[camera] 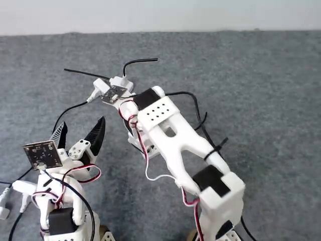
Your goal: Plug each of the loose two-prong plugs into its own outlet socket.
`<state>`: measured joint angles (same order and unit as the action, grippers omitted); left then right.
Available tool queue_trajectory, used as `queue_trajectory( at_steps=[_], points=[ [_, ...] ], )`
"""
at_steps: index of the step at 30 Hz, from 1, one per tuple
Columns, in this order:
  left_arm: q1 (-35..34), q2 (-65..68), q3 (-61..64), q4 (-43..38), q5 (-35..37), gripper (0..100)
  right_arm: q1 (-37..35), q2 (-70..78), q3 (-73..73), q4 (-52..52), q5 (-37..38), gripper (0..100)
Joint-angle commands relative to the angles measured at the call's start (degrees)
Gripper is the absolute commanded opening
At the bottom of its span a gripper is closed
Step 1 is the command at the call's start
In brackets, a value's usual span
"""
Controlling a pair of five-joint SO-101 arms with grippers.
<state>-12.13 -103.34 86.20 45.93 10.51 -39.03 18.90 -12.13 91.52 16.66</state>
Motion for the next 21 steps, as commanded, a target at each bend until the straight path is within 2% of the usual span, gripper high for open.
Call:
queue_trajectory(
  at_steps=[1, 9, 21],
  points=[
    [0.4, -0.6, -0.5, -1.9, 0.4, 36, 2.1, 3.0, -6.9, 0.7, -0.3, 0.9],
    [0.4, -0.6, -0.5, -1.9, 0.4, 36, 2.1, 7.0, -16.0, 7.5, -0.6, 0.9],
    [0.4, -0.6, -0.5, -1.8, 0.4, 36, 2.2, 11.4, -16.1, 6.6, -0.6, 0.9]
  ],
)
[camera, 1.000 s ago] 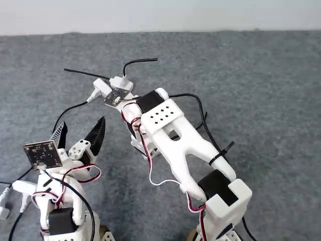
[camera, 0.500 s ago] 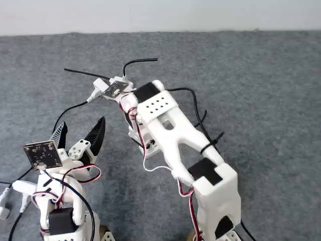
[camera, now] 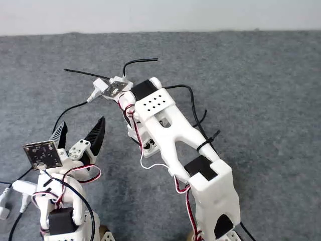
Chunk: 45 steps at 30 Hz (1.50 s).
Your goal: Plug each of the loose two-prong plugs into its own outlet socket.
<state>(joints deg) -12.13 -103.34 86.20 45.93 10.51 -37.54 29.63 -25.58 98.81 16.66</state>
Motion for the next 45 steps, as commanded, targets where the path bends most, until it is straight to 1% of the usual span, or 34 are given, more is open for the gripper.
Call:
queue_trajectory(
  at_steps=[1, 7, 15, 21, 27, 32, 34, 37, 41, 43, 45],
  points=[
    [0.4, -0.6, -0.5, -1.8, 0.4, 36, 0.7, 1.3, -2.6, -1.0, -0.5, 0.9],
    [0.4, -0.6, -0.5, -1.8, 0.4, 36, 0.5, 2.7, -2.6, -3.9, -0.5, 0.9],
    [0.4, -0.6, -0.5, -1.8, 0.4, 36, -1.5, 3.1, -2.3, -5.8, -0.6, 0.9],
    [0.4, -0.6, -0.5, -1.8, 0.4, 36, -1.5, 7.8, -2.5, -8.0, -0.6, 0.9],
    [2.7, -0.6, 0.4, -1.9, 0.2, 36, -1.2, 8.3, -5.5, -6.9, -0.6, 0.9],
    [2.6, -0.6, 0.4, -2.0, 0.2, 36, -1.2, 9.2, -10.1, -2.0, -0.6, 1.9],
    [2.6, -0.6, 0.4, -2.0, 0.2, 36, -1.1, 9.5, -11.0, 0.2, -0.2, 5.8],
    [2.6, -0.6, 0.4, -2.0, 0.2, 36, -0.7, 8.9, -13.9, 3.7, 0.0, 15.5],
    [2.6, -0.6, 0.3, -2.0, 0.2, 36, 1.7, 6.5, -20.4, 4.1, 0.8, 27.6],
    [2.6, -0.6, 0.4, -2.0, 0.2, 36, 2.6, 4.7, -23.9, 4.2, 4.0, 30.3],
    [2.6, -0.6, 0.5, -2.0, 0.2, 36, 3.2, 2.1, -26.4, 4.3, 5.1, 30.7]
  ],
)
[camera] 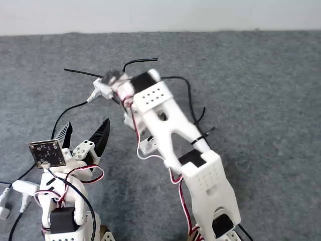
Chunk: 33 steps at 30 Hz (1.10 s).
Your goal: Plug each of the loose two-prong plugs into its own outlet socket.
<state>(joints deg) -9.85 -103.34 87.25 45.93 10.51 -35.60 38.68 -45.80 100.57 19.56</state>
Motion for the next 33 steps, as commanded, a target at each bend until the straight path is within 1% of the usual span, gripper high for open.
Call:
queue_trajectory(
  at_steps=[1, 11, 17, 20, 25, 27, 30, 33],
  points=[
    [0.4, -0.6, -0.6, -2.0, 0.2, 36, 1.5, -8.7, -6.9, 2.5, 2.2, 30.7],
    [0.4, -0.6, -0.6, -2.0, 0.1, 36, 1.6, -31.3, -6.6, 2.6, 2.1, 30.7],
    [0.8, -0.7, -1.2, -2.0, -2.1, 36, 5.1, -50.1, 3.7, 2.6, 1.9, 30.7],
    [0.4, -0.7, -6.1, -0.9, -2.8, 36, 6.8, -62.2, 13.6, 2.6, 1.9, 30.7],
    [1.6, -0.7, -20.8, 11.5, -9.3, 36, 9.9, -85.8, 35.3, 2.2, 2.3, 30.7],
    [1.8, -0.7, -22.1, 14.4, -13.2, 36, 11.0, -95.5, 44.0, 1.5, 2.5, 30.7],
    [2.0, -0.7, -22.1, 17.8, -20.0, 36, 13.1, -109.7, 57.3, -1.8, 4.9, 30.7],
    [2.0, -0.8, -22.2, 21.2, -22.7, 36, 16.5, -123.4, 70.9, -7.6, 6.1, 30.7]
  ],
)
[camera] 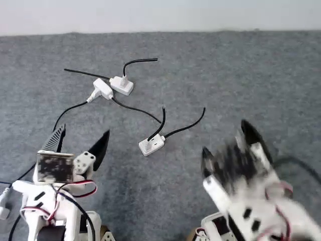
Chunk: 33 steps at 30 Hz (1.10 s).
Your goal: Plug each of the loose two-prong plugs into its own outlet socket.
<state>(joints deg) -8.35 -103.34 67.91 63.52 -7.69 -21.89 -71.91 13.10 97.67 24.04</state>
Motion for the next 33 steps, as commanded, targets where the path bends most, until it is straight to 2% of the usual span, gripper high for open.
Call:
queue_trajectory(
  at_steps=[1, 5, 11, 17, 21, 25, 30, 33],
  points=[
    [0.4, -0.8, -2.9, 4.7, -4.7, 36, 4.2, -17.4, 16.4, -6.8, 1.5, 30.7],
    [0.5, -0.8, -2.8, 8.1, -4.9, 36, 9.3, -32.9, 31.6, -12.2, 1.5, 30.7],
    [1.8, -1.1, 1.0, 12.8, -4.7, 36, 15.1, -29.9, 35.3, -13.0, 1.2, 30.7],
    [1.7, -1.2, 7.7, 8.8, -4.8, 36, 16.6, -32.2, 41.0, -13.5, 1.5, 30.7],
    [1.5, -1.2, 17.5, 4.0, -5.1, 36, 25.9, -32.1, 46.3, -15.8, 1.3, 30.7],
    [2.0, -1.2, 25.8, -1.8, -5.1, 36, 32.7, -32.1, 60.2, -23.4, 1.1, 30.7],
    [6.3, -1.1, 28.5, -2.1, -5.0, 36, 34.6, -32.1, 77.7, -33.5, 1.1, 30.7],
    [9.8, -1.1, 28.4, 1.1, -4.7, 36, 34.2, -32.1, 82.6, -36.0, 1.1, 30.7]
  ],
)
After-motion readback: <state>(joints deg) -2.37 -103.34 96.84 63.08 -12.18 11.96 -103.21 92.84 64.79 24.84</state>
